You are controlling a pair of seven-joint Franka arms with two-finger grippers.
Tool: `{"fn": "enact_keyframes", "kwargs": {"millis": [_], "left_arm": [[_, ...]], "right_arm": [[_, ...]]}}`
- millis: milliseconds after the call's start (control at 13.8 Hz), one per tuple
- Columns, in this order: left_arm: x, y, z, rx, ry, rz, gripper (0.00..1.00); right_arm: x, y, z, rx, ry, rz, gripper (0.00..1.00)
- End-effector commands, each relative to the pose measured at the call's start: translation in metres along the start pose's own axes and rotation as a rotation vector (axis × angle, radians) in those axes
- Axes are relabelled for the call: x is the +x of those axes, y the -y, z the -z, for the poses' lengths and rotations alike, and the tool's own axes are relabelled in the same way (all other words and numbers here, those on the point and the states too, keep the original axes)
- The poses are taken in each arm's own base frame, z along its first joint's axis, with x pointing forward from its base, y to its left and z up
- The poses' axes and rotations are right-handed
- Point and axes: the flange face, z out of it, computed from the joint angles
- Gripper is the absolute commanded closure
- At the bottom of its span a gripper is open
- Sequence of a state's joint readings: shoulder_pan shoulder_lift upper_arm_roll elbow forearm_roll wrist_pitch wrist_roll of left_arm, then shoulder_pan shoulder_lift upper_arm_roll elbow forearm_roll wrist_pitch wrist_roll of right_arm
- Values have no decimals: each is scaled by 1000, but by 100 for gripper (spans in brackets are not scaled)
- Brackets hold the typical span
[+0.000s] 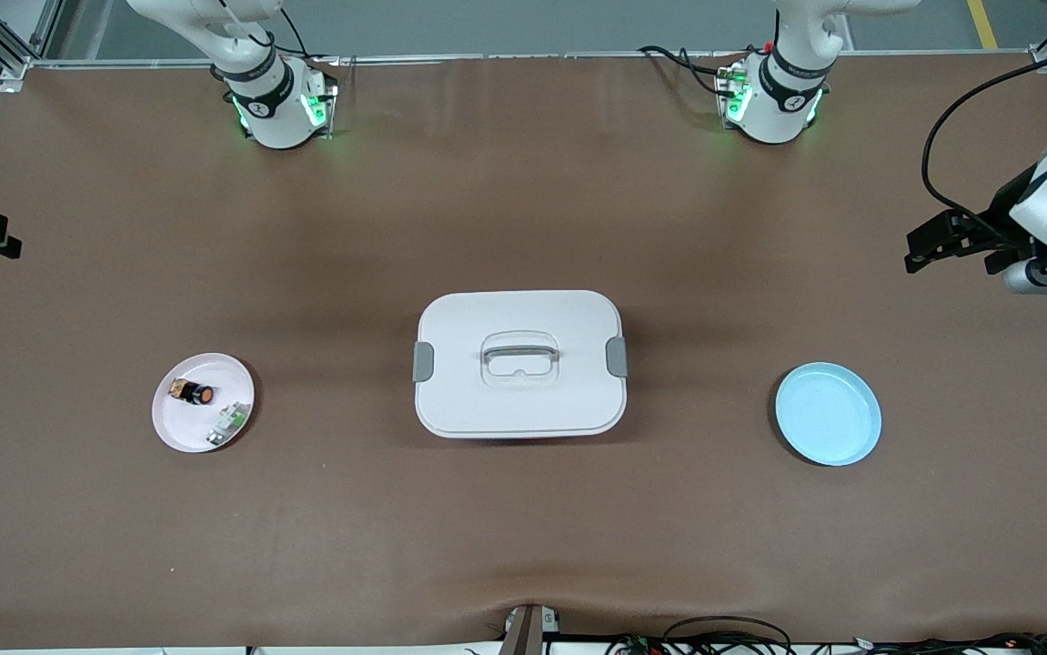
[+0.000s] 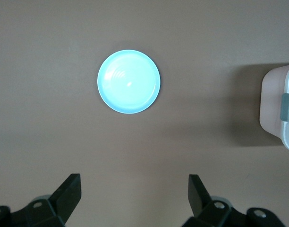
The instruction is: Transfer orange switch to right arm and place
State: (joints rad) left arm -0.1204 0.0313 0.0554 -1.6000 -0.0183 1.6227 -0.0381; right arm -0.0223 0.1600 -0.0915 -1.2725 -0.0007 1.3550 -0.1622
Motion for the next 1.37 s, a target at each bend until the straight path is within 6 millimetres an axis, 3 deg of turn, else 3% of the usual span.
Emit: {"fn": "enact_keyframes", "kwargs": {"millis": [0,1084,1301], "left_arm": [[-8,1,4,20,8,-20,0],[-7,1,3,28,9,-20,0],[-7,1,3,28,9,-20,0]], "right_arm": [[-12,10,1,10,-4,11,0],[-9,12,1,8,-17,14,0],[-9,19,2,28,-21,-69,0]]}}
